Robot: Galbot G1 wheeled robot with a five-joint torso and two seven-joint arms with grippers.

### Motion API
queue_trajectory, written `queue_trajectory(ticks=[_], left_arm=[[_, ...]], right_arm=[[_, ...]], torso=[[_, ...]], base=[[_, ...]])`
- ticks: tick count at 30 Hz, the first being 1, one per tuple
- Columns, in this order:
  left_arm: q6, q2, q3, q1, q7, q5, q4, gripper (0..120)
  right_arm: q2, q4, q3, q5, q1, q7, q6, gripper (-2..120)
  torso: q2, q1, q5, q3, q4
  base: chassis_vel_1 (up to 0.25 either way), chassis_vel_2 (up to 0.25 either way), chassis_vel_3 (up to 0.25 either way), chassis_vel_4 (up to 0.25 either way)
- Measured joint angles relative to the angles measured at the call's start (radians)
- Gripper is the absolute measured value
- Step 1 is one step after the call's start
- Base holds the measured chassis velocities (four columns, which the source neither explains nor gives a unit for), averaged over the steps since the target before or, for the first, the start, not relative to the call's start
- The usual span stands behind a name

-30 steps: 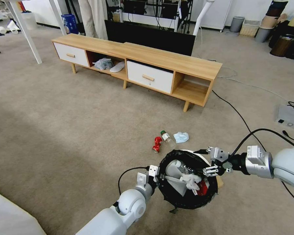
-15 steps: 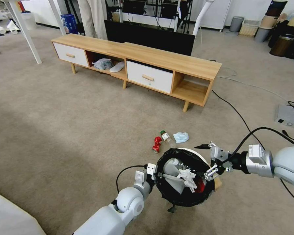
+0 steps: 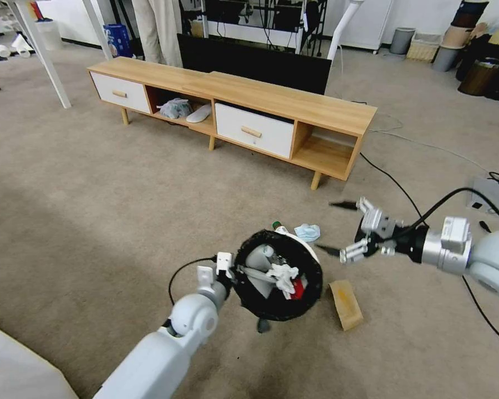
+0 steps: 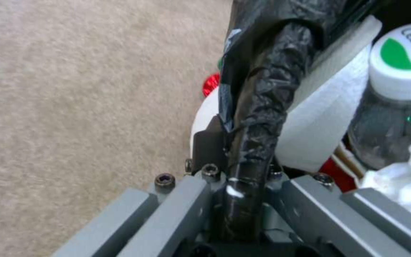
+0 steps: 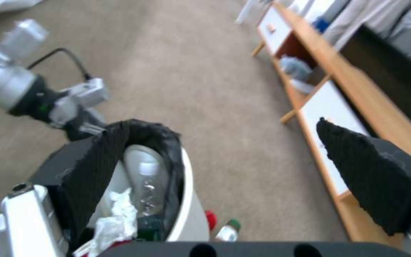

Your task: Pick up the trash bin and place the garbage on the floor into it.

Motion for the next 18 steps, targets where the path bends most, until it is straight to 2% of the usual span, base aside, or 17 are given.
queue_trajectory(ticks=[1,3,4,5,7,8,13,18], left_arm=[[0.000,0.000,0.000,0.000,0.000,0.000,0.000,0],[0.015,0.013,-0.050,0.014,-0.004,-0.018,-0.038,0],[0.015,0.013,-0.050,0.014,-0.004,-0.018,-0.038,0],[0.021,0.025,-0.076,0.022,-0.005,-0.022,-0.055,0],[0.023,0.030,-0.084,0.025,-0.005,-0.023,-0.060,0],[0.025,0.043,-0.104,0.035,-0.006,-0.024,-0.073,0],[0.029,0.065,-0.137,0.062,-0.007,-0.021,-0.097,0],[0.029,0.068,-0.147,0.068,-0.010,-0.020,-0.106,0]], right_arm=[[0.000,0.000,0.000,0.000,0.000,0.000,0.000,100],[0.045,-0.014,0.004,-0.002,0.009,0.022,0.005,100],[0.045,-0.014,0.004,-0.002,0.009,0.022,0.005,100],[0.071,-0.023,0.010,-0.002,0.011,0.032,0.005,100],[0.082,-0.028,0.013,-0.002,0.012,0.035,0.005,100],[0.110,-0.040,0.021,-0.001,0.015,0.043,0.005,100],[0.171,-0.073,0.037,-0.007,0.003,0.057,0.002,100],[0.212,-0.110,0.033,-0.044,-0.029,0.071,0.001,100]], torso=[[0.000,0.000,0.0000,0.000,0.0000],[0.000,0.000,0.0001,0.000,-0.0001],[0.000,0.000,0.0001,0.000,-0.0001],[0.000,0.000,0.0000,0.000,0.0000],[0.000,0.000,0.0000,0.000,-0.0001],[0.000,0.000,0.0000,0.000,0.0000],[0.000,0.000,0.0001,0.000,0.0000],[0.000,0.000,0.0000,0.000,-0.0002]], base=[[0.000,0.000,0.000,0.000],[0.000,0.000,0.000,0.000],[0.000,0.000,0.000,0.000],[0.000,0.000,0.000,0.000],[0.000,0.000,0.000,0.000],[0.000,0.000,0.000,0.000],[0.000,0.000,0.000,0.000],[0.000,0.000,0.000,0.000]])
